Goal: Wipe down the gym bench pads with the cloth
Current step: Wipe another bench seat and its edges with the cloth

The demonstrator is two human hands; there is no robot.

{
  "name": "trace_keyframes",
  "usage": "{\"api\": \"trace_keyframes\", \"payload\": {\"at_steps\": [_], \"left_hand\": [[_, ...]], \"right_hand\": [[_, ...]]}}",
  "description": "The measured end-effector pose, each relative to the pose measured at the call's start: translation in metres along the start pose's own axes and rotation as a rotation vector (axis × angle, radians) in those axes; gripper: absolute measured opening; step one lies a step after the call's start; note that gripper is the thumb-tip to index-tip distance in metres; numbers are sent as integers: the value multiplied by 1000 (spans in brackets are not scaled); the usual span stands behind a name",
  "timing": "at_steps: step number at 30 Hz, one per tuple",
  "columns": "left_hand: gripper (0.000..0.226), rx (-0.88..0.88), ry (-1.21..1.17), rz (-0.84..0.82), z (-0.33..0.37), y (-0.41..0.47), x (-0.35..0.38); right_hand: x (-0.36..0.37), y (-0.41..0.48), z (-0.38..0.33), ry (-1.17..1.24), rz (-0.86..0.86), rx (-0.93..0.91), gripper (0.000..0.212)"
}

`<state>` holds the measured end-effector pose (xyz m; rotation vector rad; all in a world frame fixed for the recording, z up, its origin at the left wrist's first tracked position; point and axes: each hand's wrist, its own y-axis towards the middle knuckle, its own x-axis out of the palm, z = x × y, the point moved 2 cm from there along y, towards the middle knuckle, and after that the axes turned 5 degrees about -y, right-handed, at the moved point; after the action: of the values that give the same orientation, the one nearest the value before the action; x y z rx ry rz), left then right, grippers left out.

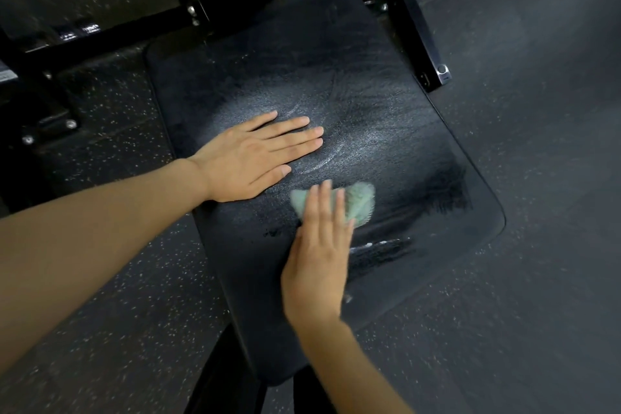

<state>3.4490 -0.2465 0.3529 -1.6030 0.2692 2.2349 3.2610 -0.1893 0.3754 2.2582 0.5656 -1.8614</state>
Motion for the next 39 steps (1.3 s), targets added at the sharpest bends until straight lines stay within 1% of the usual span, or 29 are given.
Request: {"api": "trace_keyframes", "payload": {"at_steps": [2,4,7,9,12,17,19,22,24,27,29,31,33,34,37,39], "left_hand": [[56,2,1,0,0,0,0],[56,3,1,-1,1,1,0],[56,-1,2,-2,0,1,-1],[56,0,2,0,0,1,-1],[56,0,-16,1,0,0,-1],[56,-9,-23,-7,0,0,0],[56,-9,-19,-8,0,-1,0],[56,-3,-12,-3,-1,-1,1],[56,1,-17,2,-1,-1,1],[55,12,-16,3,-1,-1,1],[56,18,-18,-5,-2,-1,2],[56,20,-26,-19,-3,0,1],[56,19,-40,-26,-3,-1,0],[56,18,-43,-27,-3,-1,0],[56,18,-33,-28,-2,-1,-1],[56,13,-31,-31,-2,-1,-1]], "right_hand": [[5,-17,-26,-7,-46,-85,72],[7,-28,-40,-41,-72,-189,75],[3,-25,-30,-101,-121,-336,73],[-3,-15,-10,-117,-130,-368,74],[-10,8,28,-111,-76,-292,71],[-26,44,93,-97,-42,-77,61],[-26,48,94,-70,-17,-13,60],[-19,42,70,-3,41,107,59],[-13,32,47,-8,44,124,58],[-4,10,10,-35,32,46,60],[1,-8,-17,-16,2,-25,66],[6,-24,-41,-26,-51,-110,77],[9,-37,-61,-61,-127,-209,96],[10,-42,-66,-82,-157,-259,98],[9,-47,-68,-114,-205,-383,87],[7,-42,-57,-131,-214,-438,84]]}}
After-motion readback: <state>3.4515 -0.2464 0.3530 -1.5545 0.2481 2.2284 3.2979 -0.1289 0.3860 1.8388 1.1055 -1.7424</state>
